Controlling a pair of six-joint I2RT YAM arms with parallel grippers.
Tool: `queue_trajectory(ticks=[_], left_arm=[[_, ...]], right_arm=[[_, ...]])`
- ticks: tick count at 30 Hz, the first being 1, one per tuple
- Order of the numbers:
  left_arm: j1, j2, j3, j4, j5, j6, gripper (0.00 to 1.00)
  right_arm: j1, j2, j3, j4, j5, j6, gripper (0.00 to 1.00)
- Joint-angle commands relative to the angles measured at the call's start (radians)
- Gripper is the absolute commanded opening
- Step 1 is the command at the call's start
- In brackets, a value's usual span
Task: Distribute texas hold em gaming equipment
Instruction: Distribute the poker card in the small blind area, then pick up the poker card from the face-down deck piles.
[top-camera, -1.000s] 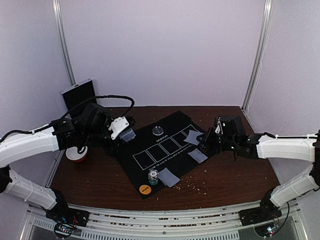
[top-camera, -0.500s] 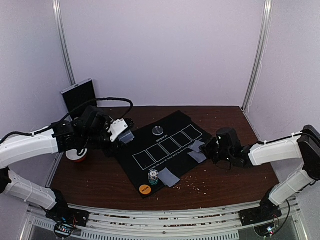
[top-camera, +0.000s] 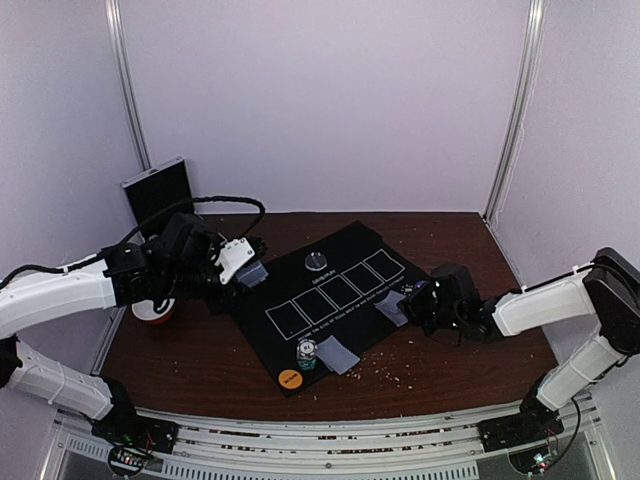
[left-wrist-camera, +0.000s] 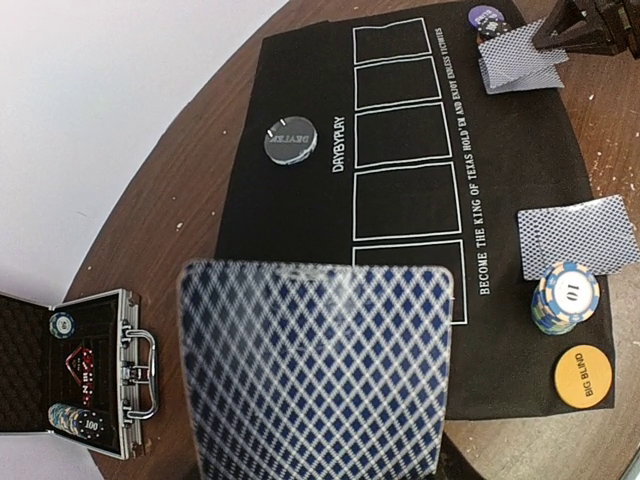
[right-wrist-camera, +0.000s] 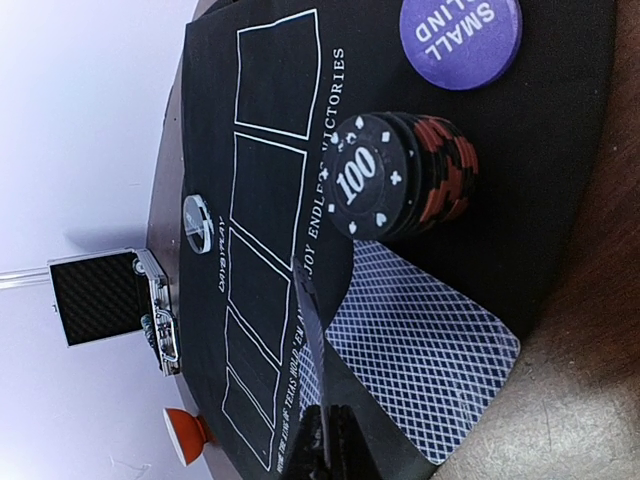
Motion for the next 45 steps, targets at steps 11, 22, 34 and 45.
queue_trajectory(ticks=[11,22,34,45], left_arm=[[0.001,-0.021,-0.005,0.048,-0.012,-0.005,0.45],[0.001,-0.014,0.004,0.049,-0.011,0.009,0.45],[0.001,-0.01,0.017,0.044,-0.004,0.019,0.46],[0.001,-0.02,0.023,0.032,-0.002,0.012,0.46]], right_arm=[[0.005,0.022,-0.058,0.043,-0.01,0.105,0.12],[0.004,-0.081,-0.069,-0.086,-0.013,0.068,0.47],[-0.027,-0.179,-0.05,-0.323,-0.026,-0.074,0.97],[-0.045,-0.067,0.091,-0.377,-0.044,-0.204,0.97]])
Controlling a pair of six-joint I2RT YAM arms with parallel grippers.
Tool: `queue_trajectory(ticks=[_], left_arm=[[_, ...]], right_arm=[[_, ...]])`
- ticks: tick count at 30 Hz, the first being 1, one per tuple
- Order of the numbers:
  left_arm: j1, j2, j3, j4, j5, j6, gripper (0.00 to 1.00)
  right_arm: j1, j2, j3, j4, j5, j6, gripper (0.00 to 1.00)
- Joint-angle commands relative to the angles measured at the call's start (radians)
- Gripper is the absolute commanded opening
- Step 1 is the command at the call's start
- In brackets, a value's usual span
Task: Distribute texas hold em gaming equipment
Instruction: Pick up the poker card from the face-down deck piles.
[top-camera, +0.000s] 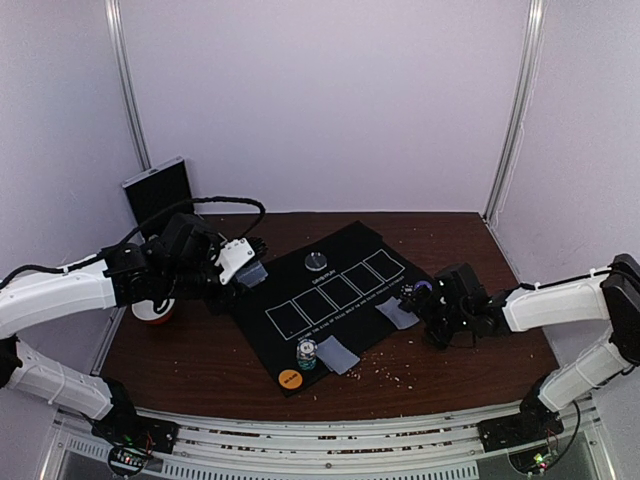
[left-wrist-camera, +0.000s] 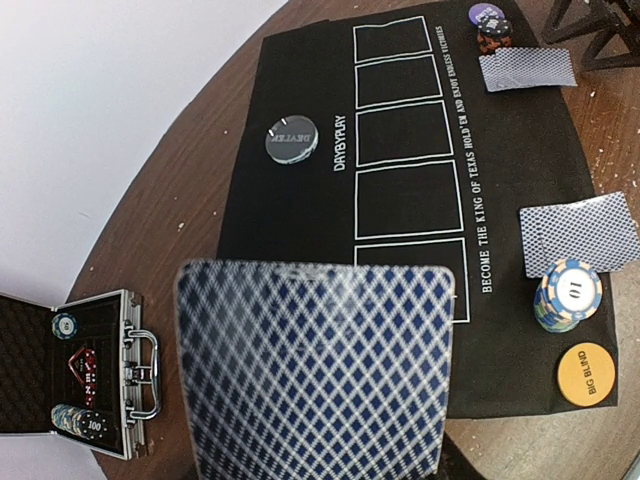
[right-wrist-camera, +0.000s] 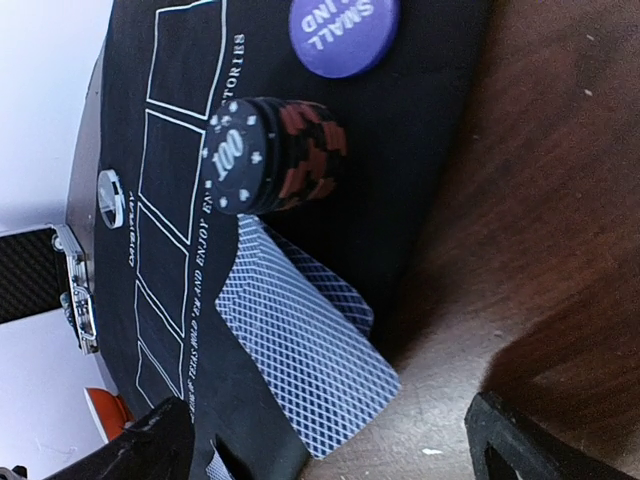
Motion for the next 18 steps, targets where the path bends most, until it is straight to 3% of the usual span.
queue_trajectory(ticks=[1,5,10,12,14,16,18], left_arm=[[0.001,-0.021,0.025,0.031,0.007,0.004,0.46],[0.001,-0.025,0.024,0.017,0.033,0.022,0.45],[0.001,-0.025,0.036,-0.005,0.067,0.053,0.46],[0.001,-0.034,0.042,-0.016,0.108,0.074,0.46],[0.001,-0.049,0.045,-0.018,0.149,0.092,0.45],[0.002,-0.063,0.05,-0.017,0.178,0.103,0.45],[0.001,-0.071,0.059,-0.017,0.194,0.106,0.45]], right_arm=[[-0.005,0.008,0.094,-0.106,0.03,-0.101,0.98],[-0.01,-0.115,0.125,-0.209,0.17,-0.194,1.0],[-0.013,-0.244,0.288,-0.266,0.244,-0.615,1.0],[-0.013,-0.223,0.4,-0.278,0.09,-0.839,1.0],[-0.013,-0.146,0.527,-0.302,-0.205,-0.938,1.0],[-0.008,-0.034,0.641,-0.248,-0.605,-0.895,1.0],[0.02,0.064,0.706,-0.057,-0.818,-0.737,0.97]])
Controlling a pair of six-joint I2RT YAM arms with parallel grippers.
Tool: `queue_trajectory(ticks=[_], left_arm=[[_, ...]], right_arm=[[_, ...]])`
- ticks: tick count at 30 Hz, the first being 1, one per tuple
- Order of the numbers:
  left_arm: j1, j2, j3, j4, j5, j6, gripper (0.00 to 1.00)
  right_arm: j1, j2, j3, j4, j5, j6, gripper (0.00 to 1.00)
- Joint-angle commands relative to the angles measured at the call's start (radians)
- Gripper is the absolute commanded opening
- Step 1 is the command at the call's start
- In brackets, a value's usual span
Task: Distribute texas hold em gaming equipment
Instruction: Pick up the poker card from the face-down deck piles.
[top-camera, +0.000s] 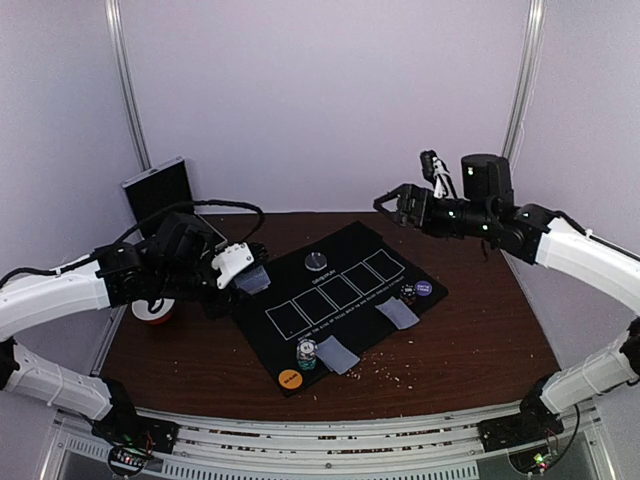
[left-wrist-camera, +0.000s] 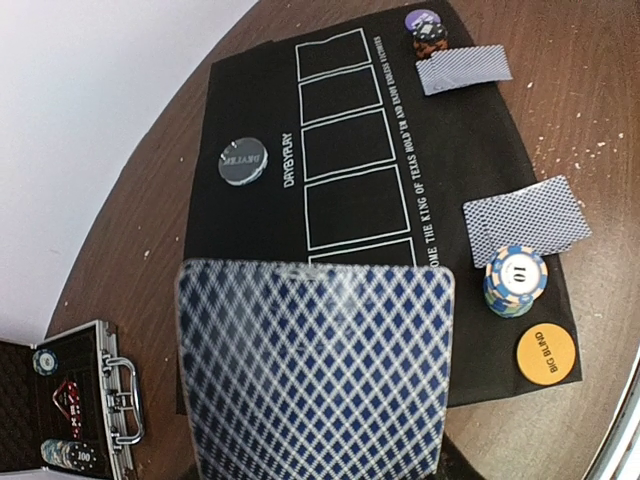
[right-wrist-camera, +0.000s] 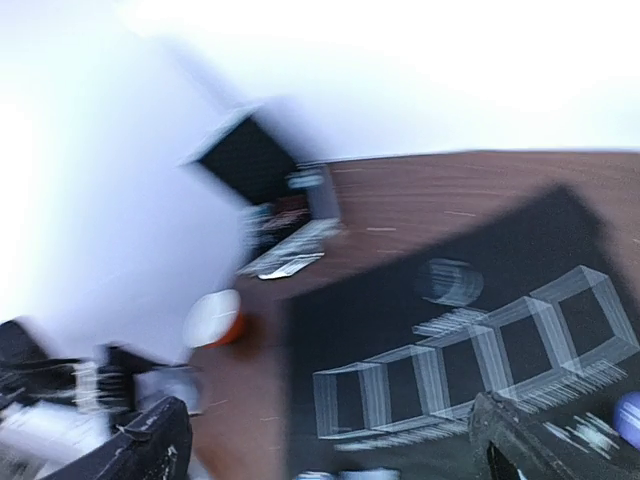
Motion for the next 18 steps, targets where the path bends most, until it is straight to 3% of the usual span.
queue_trajectory(ticks=[1,4,9,18], left_arm=[[0.0,-0.044,0.059,0.02,0.081,0.037,0.45],[0.001,-0.049,0.065,0.012,0.077,0.029,0.45],[0.0,-0.033,0.084,-0.005,0.066,0.022,0.45],[0.001,-0.01,0.092,-0.004,0.065,0.015,0.44]], right_arm=[[0.049,0.21,0.126,0.257,-0.626,0.063,0.97],[0.089,0.322,0.198,0.374,-0.628,0.113,0.96],[0.174,0.495,0.354,0.271,-0.63,0.039,0.94],[0.249,0.647,0.465,0.191,-0.621,-0.002,0.93]])
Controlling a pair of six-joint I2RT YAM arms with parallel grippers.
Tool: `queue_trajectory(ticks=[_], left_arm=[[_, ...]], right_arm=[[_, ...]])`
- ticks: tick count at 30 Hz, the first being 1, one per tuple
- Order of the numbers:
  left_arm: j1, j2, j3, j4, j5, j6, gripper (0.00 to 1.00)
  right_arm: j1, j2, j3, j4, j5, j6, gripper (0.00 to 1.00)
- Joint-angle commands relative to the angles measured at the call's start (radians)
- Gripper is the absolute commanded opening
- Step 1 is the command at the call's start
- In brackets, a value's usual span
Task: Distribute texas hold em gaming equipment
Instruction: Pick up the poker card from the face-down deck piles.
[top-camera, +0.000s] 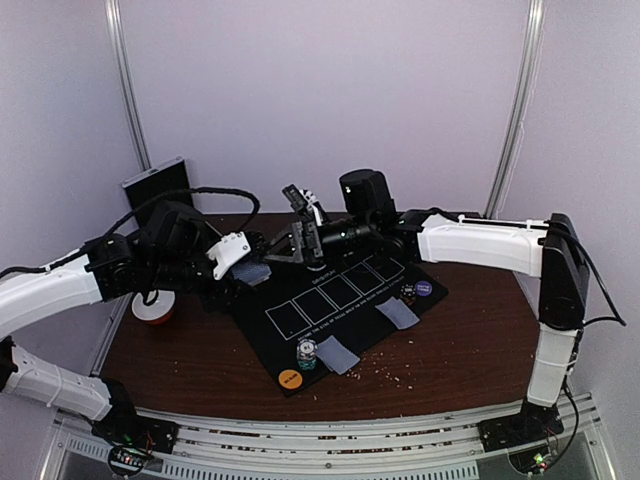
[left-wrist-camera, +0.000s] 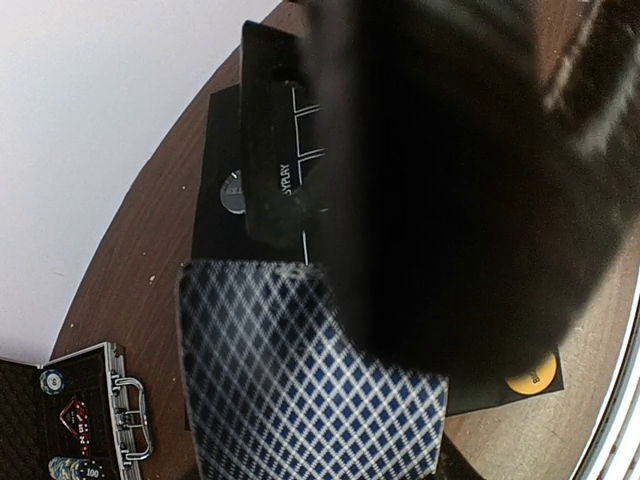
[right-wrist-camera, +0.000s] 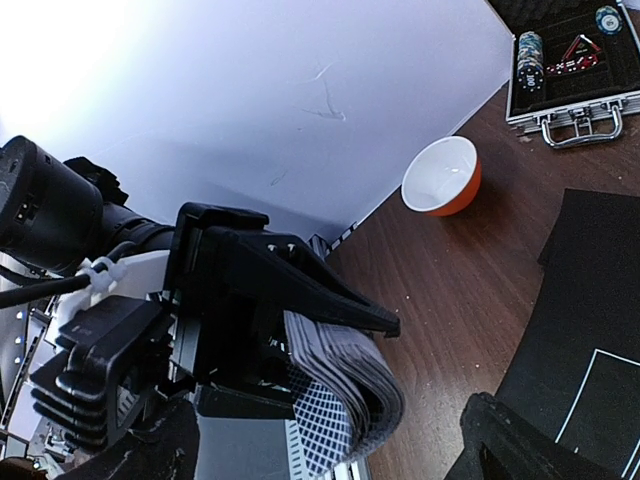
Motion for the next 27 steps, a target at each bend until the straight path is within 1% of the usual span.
queue_trajectory(ticks=[1,3,6,8,12,14,22,27], left_arm=[[0.001,0.012,0.03,0.029,0.009,-0.001,0.44],[0.001,0.013,0.03,0.03,0.007,-0.003,0.44],[0.001,0.01,0.031,0.03,0.005,-0.003,0.44],[0.001,0.008,0.028,0.03,0.008,-0.003,0.44],[0.001,0.007,0.022,0.03,0.008,0.0,0.43],[0.001,0.006,0.021,0.031,0.007,0.0,0.41],[0.001,0.006,0.008,0.03,-0.017,0.003,0.41],[0.001,0.005,0.003,0.03,-0.022,-0.001,0.41]], right_arm=[[0.019,0.058,0.076,-0.049,-0.016,-0.042,0.93],[0.032,0.09,0.119,-0.098,0.001,-0.074,0.9],[0.034,0.125,0.17,-0.181,0.043,-0.111,0.83],[0.034,0.134,0.184,-0.212,0.071,-0.125,0.76],[0.035,0.141,0.208,-0.262,0.104,-0.148,0.59],[0.032,0.133,0.213,-0.292,0.127,-0.167,0.54],[0.02,0.088,0.184,-0.345,0.153,-0.188,0.41],[0.022,0.068,0.183,-0.374,0.172,-0.208,0.39]])
